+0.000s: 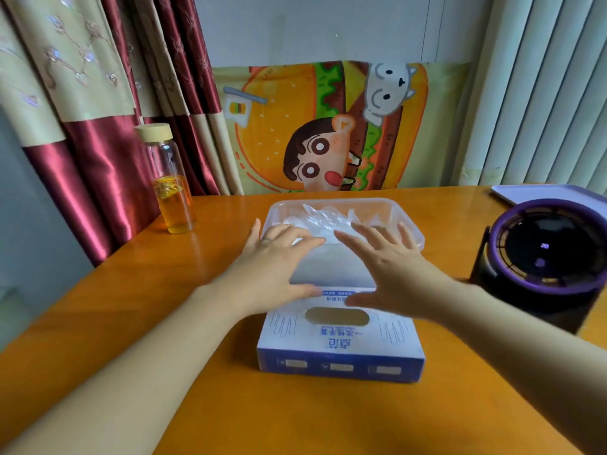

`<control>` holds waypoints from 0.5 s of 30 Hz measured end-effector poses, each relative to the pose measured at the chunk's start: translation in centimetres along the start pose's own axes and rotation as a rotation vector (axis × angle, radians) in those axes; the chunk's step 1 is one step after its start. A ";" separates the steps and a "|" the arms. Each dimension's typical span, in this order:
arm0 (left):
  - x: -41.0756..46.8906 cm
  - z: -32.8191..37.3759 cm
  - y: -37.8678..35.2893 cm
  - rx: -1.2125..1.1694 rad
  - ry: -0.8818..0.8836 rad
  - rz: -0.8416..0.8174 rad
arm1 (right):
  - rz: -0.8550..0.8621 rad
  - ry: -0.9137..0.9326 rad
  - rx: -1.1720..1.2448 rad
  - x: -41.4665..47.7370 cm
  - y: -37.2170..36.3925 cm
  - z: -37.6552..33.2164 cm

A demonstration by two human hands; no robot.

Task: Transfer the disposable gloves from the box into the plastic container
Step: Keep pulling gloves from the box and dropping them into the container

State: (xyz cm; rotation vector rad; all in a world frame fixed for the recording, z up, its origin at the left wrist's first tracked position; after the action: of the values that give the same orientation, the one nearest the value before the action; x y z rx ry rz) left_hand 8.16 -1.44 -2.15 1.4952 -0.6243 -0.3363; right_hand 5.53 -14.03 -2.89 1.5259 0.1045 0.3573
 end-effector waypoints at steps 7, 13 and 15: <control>-0.3 0.3 -1.7 -0.064 0.032 0.084 | -0.092 0.190 -0.033 -3.8 -3.7 -3.5; 1.6 0.5 -2.3 -0.084 0.056 0.129 | -0.153 0.018 0.088 -2.9 -5.0 0.8; 2.6 0.5 -2.1 -0.098 0.050 0.127 | -0.134 -0.006 0.147 -2.7 -4.9 1.5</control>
State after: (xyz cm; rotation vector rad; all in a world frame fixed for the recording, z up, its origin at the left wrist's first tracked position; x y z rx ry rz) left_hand 10.29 -3.50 -3.80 1.3595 -0.6510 -0.2275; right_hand 4.23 -16.28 -8.06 1.6551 0.2312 0.2426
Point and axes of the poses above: each hand's wrist, its own x-axis towards the middle knuckle, its own y-axis out of the back of the hand, z = x × y, the point moved 9 cm from there along x, towards the middle knuckle, and after that the axes turned 1 degree about x, right-handed, at the moved point
